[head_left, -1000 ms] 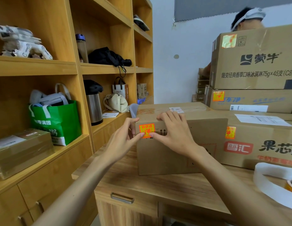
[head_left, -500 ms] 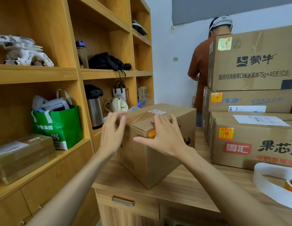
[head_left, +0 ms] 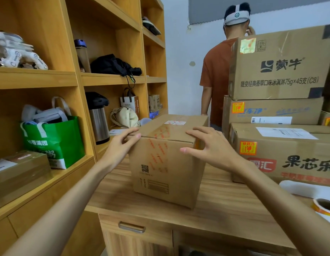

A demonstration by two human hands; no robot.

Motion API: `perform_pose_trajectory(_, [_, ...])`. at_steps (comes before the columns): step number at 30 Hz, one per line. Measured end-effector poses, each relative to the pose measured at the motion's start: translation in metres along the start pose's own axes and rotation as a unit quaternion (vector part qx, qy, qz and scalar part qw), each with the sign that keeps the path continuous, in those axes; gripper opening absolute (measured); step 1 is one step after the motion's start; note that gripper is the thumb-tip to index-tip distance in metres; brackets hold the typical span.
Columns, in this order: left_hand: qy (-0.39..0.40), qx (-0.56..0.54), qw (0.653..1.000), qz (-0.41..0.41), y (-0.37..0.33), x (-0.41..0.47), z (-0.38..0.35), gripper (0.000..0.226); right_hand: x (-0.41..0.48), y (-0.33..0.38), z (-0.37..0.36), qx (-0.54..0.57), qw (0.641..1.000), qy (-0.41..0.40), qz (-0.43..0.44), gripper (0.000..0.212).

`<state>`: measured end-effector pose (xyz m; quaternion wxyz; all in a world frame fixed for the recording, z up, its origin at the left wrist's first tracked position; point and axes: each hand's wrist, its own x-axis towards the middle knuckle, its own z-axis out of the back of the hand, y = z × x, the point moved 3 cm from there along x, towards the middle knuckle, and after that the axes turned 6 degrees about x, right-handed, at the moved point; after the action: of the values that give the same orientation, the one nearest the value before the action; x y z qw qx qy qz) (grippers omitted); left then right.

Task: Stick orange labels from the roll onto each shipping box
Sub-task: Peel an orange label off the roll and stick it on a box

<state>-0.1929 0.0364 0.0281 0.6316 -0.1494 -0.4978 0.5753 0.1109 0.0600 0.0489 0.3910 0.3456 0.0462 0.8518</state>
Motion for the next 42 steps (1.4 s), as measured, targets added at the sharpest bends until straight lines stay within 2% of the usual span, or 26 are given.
perform_pose_trajectory(6, [0.017, 0.032, 0.997, -0.063, -0.024, -0.013, -0.02, 0.051, -0.018, -0.047, 0.036, 0.112, 0.993, 0.036, -0.02, 0.063])
perform_pose_trajectory(10, [0.01, 0.062, 0.993, -0.101, -0.039, -0.017, -0.044, 0.051, -0.026, -0.073, 0.051, 0.169, 0.985, 0.013, -0.032, 0.047])
perform_pose_trajectory(14, [-0.016, 0.077, 0.989, -0.123, -0.051, -0.018, -0.068, 0.055, -0.032, -0.095, 0.056, 0.2, 0.978, -0.015, -0.053, 0.044])
perform_pose_trajectory(28, [-0.008, 0.104, 0.988, -0.11, -0.061, -0.012, -0.095, 0.057, -0.045, -0.108, 0.063, 0.145, 0.985, -0.067, -0.064, 0.045])
perform_pose_trajectory(32, [-0.013, 0.188, 0.975, -0.12, -0.065, -0.013, -0.095, 0.058, -0.046, -0.1, 0.066, 0.103, 0.991, -0.063, -0.065, 0.044])
perform_pose_trajectory(34, [-0.054, 0.264, 0.95, -0.156, -0.073, -0.017, -0.096, 0.057, -0.05, -0.099, 0.071, 0.07, 0.993, -0.068, -0.064, 0.044])
perform_pose_trajectory(36, [-0.113, 0.32, 0.908, -0.245, -0.086, -0.024, -0.098, 0.053, -0.057, -0.099, 0.079, 0.047, 0.994, -0.077, -0.062, 0.041])
perform_pose_trajectory(38, [-0.159, 0.321, 0.869, -0.34, -0.102, -0.034, -0.109, 0.042, -0.071, -0.1, 0.091, 0.019, 0.995, -0.082, -0.05, 0.034])
perform_pose_trajectory(40, [-0.149, 0.294, 0.856, -0.399, -0.116, -0.044, -0.135, 0.032, -0.087, -0.105, 0.101, -0.005, 0.996, -0.077, -0.045, 0.024])
perform_pose_trajectory(42, [-0.083, 0.266, 0.854, -0.439, -0.126, -0.055, -0.174, 0.026, -0.107, -0.113, 0.11, -0.02, 0.997, -0.048, -0.062, 0.013])
